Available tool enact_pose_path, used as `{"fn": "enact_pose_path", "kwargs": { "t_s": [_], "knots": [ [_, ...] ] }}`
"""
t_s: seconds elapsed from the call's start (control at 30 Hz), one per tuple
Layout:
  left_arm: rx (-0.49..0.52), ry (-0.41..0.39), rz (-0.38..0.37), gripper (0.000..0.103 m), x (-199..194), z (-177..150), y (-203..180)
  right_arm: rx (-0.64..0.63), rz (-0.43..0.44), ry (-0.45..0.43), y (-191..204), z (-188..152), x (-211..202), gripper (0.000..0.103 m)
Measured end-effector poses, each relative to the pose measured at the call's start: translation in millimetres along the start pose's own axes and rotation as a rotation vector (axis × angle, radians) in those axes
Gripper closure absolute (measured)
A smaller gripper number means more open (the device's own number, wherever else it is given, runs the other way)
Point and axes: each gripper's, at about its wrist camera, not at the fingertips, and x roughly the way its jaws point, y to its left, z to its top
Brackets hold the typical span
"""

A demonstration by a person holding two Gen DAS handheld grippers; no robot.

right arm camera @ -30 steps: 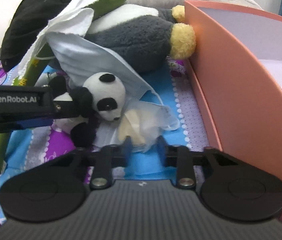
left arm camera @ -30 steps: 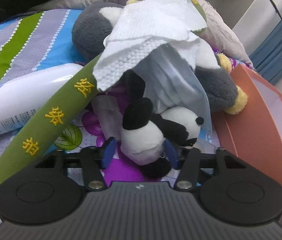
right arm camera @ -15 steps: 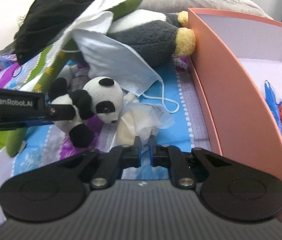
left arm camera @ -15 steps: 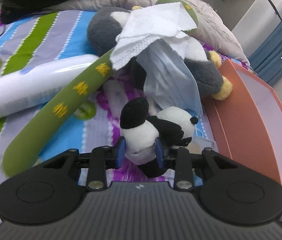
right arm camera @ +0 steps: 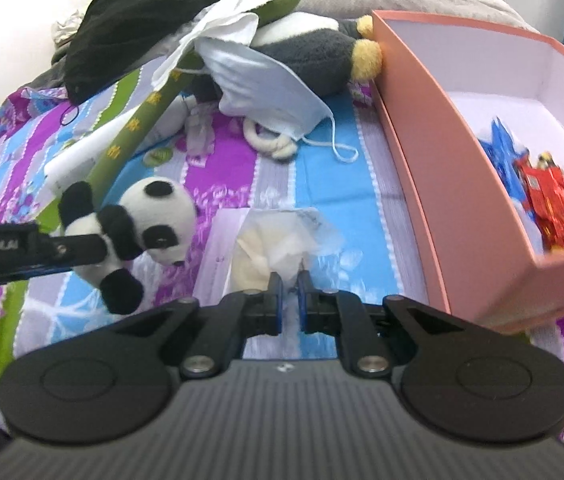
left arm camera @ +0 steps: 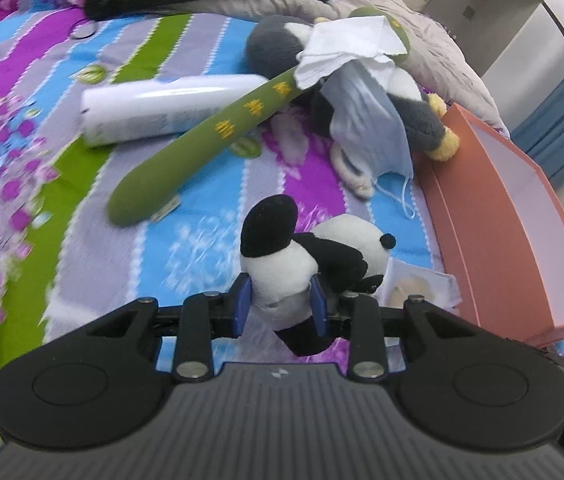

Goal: Organize soft objects
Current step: 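Lift the panda plush with the left tool while the right tool lifts the tissue packet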

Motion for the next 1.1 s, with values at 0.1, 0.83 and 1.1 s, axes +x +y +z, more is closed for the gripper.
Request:
{"fn": "enact_pose_path", "kwargs": {
  "t_s": [0.1,0.83,1.1],
  "knots": [
    [-0.009,-0.001,0.008,0.066,-11.1,-13.1,6.3,0.000,0.008,0.022,-1.4,-10.4,-1.9,0.090],
    [0.026,0.004,0.057,0.066,-29.5,-25.3,9.2,-0.042,0.048,-0.023,3.8,-13.2,-7.1,0.036],
    [0.038,0.068,0.095,0.066,14.4,0.2,12.6,-0.095,0.047,0.093,1.9,-6.0,40.1,0.041]
  ]
}}
